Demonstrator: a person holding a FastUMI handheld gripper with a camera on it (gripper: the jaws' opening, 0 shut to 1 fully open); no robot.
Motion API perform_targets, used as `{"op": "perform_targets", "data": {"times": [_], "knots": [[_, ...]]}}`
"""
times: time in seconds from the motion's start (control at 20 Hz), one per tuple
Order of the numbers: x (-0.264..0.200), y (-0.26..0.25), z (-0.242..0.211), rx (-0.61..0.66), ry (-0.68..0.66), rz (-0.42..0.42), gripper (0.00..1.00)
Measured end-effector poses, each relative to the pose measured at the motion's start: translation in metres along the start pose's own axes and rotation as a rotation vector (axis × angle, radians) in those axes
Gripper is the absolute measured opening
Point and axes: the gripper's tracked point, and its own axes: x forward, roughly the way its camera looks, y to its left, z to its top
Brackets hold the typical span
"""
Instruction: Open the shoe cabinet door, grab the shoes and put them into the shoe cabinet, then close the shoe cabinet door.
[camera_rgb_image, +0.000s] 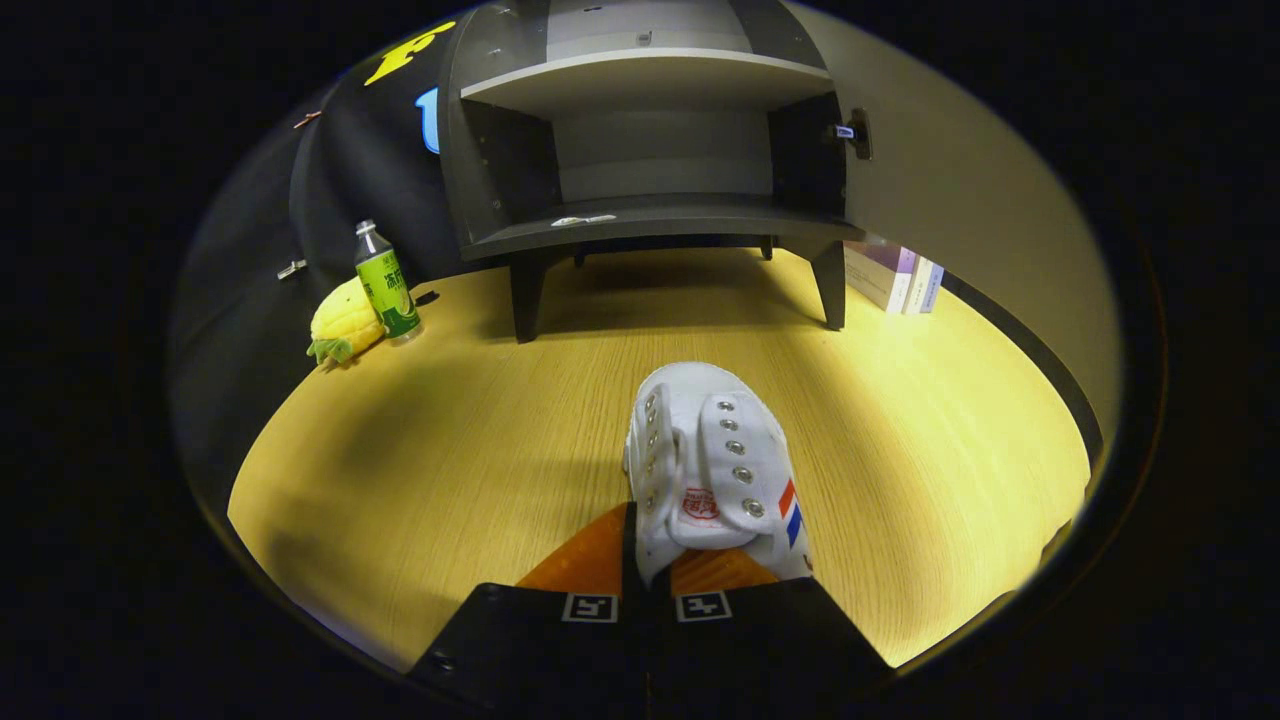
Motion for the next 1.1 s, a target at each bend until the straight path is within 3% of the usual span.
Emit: {"op": "perform_targets", "data": {"times": [0.7,0.95,1.1], "knots": [[-0.01,-0.001,0.014,-0.077,0.011,-0.003,0.04],[-0.037,0.005,0.063,-0.053,-0.032,0.014,0.04],[-0.061,0.018,0.123,-0.05,-0.106,0.029,0.04]]}}
